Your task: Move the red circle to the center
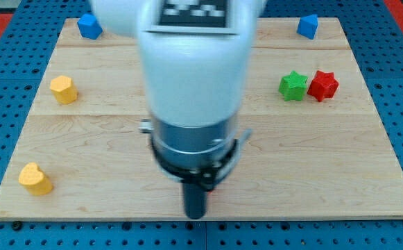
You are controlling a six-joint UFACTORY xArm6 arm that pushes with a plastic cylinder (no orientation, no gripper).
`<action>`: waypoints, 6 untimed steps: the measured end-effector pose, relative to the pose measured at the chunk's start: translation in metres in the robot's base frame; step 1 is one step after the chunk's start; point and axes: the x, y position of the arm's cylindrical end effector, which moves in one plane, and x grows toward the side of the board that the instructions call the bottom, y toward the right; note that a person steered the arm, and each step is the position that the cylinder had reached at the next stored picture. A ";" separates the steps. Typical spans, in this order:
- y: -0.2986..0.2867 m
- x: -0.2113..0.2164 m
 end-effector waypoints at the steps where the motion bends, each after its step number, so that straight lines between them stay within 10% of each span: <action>1: -0.006 -0.014; 6: 0.076 -0.062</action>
